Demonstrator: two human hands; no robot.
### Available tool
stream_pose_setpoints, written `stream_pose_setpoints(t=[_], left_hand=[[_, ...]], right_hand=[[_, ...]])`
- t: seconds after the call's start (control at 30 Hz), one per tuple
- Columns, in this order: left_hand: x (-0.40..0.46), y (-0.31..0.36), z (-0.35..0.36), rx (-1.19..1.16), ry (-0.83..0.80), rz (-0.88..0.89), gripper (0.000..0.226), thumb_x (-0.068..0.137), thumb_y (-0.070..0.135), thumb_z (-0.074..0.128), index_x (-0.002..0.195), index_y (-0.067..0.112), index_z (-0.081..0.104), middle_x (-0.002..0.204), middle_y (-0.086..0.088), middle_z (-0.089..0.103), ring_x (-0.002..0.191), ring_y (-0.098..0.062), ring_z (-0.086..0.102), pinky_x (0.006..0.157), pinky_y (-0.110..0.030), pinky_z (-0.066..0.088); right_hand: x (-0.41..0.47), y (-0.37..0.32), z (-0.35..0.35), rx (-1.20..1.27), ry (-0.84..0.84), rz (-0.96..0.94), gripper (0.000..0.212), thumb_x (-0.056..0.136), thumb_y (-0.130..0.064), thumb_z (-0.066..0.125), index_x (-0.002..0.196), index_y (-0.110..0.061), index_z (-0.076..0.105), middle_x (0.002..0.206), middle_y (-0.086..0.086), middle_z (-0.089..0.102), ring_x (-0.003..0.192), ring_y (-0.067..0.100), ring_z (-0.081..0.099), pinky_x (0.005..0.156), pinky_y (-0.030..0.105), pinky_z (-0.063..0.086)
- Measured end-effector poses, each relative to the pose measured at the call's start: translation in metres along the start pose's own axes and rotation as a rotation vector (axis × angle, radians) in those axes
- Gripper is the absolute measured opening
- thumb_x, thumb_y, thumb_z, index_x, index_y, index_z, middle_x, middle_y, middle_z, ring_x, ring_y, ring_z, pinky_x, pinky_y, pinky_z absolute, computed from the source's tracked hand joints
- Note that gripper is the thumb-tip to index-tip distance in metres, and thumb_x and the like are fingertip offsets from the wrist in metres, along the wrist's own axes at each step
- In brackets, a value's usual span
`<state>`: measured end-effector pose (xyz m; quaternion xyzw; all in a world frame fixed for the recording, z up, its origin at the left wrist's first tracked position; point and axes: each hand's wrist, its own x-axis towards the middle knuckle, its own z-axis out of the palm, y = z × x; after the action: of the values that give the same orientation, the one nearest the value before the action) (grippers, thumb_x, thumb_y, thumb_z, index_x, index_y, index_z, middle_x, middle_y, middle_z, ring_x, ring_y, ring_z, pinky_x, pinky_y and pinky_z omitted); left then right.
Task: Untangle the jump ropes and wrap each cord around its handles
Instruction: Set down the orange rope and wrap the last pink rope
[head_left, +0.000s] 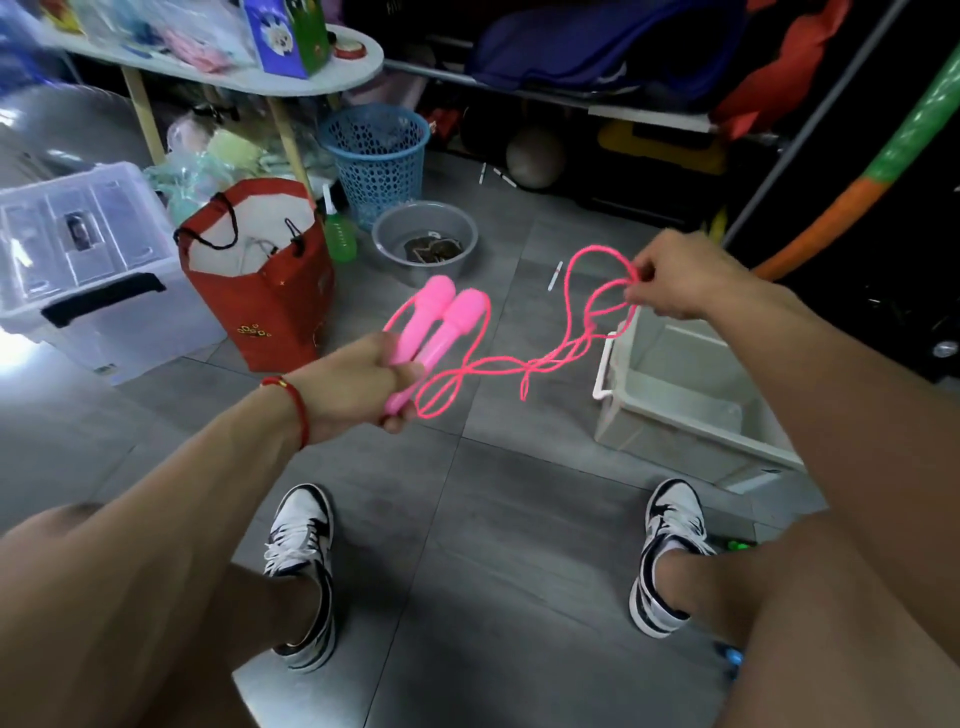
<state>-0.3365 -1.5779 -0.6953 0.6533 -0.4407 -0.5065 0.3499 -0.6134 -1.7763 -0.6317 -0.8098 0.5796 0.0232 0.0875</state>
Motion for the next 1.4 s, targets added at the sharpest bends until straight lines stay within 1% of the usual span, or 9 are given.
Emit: stream_pose_setpoints(t=[0.1,0.23,0.37,0.57,0.73,0.9,1.1,1.27,1.4], left_hand=[[-0.005,-0.001,0.01,0.095,-0.07,0.069,0.017,0.104,0.008,0.047,0.118,0.0,0.047,0.082,-0.015,0.053,0.07,-0.028,0.054,0.049,-0.03,0.046],[-0.015,-0.001,0.031,0.066,-0.267,0.131,0.014,0.104,0.008,0.048,0.117,0.004,0.049,0.089,-0.016,0.063,0.068,-0.022,0.05,0.051,-0.028,0.043],[-0.019,-0.001,0.038,0.009,-0.368,0.133,0.01,0.104,0.007,0.047,0.113,0.003,0.048,0.085,-0.008,0.059,0.067,-0.022,0.048,0.051,-0.026,0.041],[-0.021,0.011,0.048,-0.245,-0.381,0.057,0.017,0.103,0.008,0.048,0.109,-0.006,0.053,0.08,-0.011,0.061,0.06,-0.016,0.048,0.05,-0.024,0.039],[-0.014,0.009,0.053,-0.256,-0.405,0.004,0.026,0.102,0.008,0.05,0.115,-0.015,0.051,0.079,-0.009,0.055,0.064,-0.015,0.047,0.051,-0.023,0.038],[-0.006,0.012,0.046,-0.584,-0.427,-0.02,0.023,0.093,0.011,0.054,0.113,-0.003,0.054,0.079,-0.007,0.053,0.062,-0.01,0.044,0.049,-0.019,0.031],[0.005,0.038,0.033,-1.022,-0.387,0.12,0.018,0.097,0.013,0.039,0.108,0.005,0.051,0.085,-0.001,0.051,0.063,-0.004,0.046,0.049,-0.014,0.039],[0.014,0.044,0.043,-0.937,-0.128,0.137,0.018,0.103,0.01,0.04,0.104,-0.001,0.054,0.104,-0.02,0.052,0.06,-0.008,0.048,0.049,-0.016,0.04],[0.011,0.05,0.054,-0.957,-0.235,0.104,0.019,0.1,0.011,0.042,0.107,-0.003,0.054,0.117,-0.032,0.062,0.063,-0.009,0.049,0.052,-0.016,0.037]], right_hand=[[-0.012,-0.021,0.018,-0.07,-0.098,-0.157,0.046,0.089,-0.03,0.066,0.135,-0.029,0.06,0.131,0.002,0.065,0.121,0.026,0.06,0.103,0.032,0.046],[-0.046,-0.056,0.052,0.6,-0.154,-0.379,0.056,0.098,-0.057,0.048,0.148,-0.032,0.044,0.148,-0.008,0.05,0.132,0.009,0.049,0.116,0.034,0.035],[-0.063,-0.068,0.073,0.88,-0.148,-0.406,0.034,0.091,-0.049,0.055,0.111,-0.024,0.068,0.101,-0.004,0.073,0.091,0.019,0.068,0.084,0.042,0.054],[-0.053,-0.056,0.056,0.816,-0.043,-0.437,0.027,0.091,-0.042,0.065,0.085,-0.017,0.075,0.075,0.016,0.065,0.062,0.008,0.047,0.058,0.025,0.038],[-0.051,-0.054,0.055,0.768,-0.028,-0.46,0.03,0.093,-0.043,0.064,0.086,-0.016,0.075,0.067,0.006,0.067,0.059,0.003,0.047,0.058,0.02,0.038],[-0.038,-0.042,0.058,1.159,-0.151,-0.26,0.056,0.098,-0.057,0.043,0.11,-0.004,0.059,0.065,-0.001,0.059,0.054,0.017,0.034,0.053,0.032,0.024],[-0.051,-0.046,0.092,0.607,0.051,-0.346,0.027,0.105,-0.039,0.039,0.098,-0.026,0.062,0.07,-0.005,0.06,0.071,0.014,0.059,0.071,0.031,0.044],[-0.068,-0.071,0.088,0.735,-0.053,-0.368,0.036,0.105,-0.039,0.038,0.081,-0.027,0.062,0.064,0.002,0.053,0.057,0.008,0.048,0.062,0.034,0.041],[-0.079,-0.076,0.084,0.92,-0.222,-0.342,0.042,0.107,-0.033,0.041,0.069,-0.023,0.054,0.047,-0.012,0.037,0.043,0.004,0.032,0.05,0.024,0.029]])
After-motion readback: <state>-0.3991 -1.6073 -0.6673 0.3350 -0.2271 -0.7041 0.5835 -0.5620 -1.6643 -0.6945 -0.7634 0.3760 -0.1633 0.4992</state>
